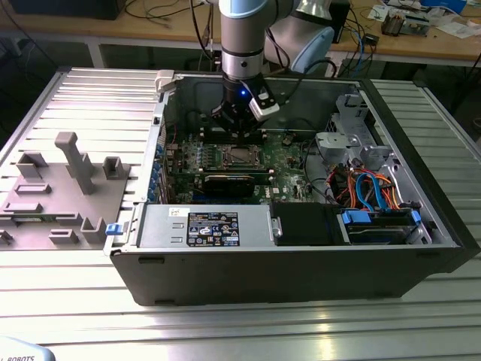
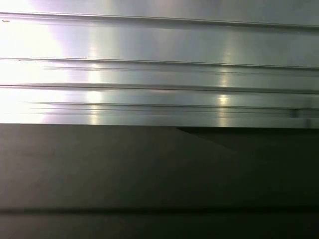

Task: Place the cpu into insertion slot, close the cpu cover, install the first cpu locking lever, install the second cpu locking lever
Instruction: 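Install the first cpu locking lever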

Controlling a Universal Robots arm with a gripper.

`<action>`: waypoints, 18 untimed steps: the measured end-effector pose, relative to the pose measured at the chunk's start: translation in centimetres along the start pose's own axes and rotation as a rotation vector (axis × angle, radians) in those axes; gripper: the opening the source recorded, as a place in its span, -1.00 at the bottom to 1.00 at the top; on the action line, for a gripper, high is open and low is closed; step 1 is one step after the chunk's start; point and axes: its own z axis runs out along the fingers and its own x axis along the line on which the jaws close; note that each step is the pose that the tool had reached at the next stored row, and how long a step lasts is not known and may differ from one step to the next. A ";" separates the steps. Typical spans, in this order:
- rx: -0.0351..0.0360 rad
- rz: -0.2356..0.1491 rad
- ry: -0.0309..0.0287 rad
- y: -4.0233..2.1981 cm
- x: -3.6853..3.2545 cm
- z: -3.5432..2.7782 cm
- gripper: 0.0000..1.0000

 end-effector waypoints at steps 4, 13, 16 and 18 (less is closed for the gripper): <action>0.0000 -0.001 0.0000 -0.01 -0.53 0.08 -0.79; -0.0001 -0.002 -0.0002 -0.03 -0.73 -0.67 -0.79; -0.0004 -0.002 -0.0006 -0.04 -0.75 -1.09 -0.79; -0.0003 -0.002 -0.0003 -0.07 -0.76 -1.08 -0.79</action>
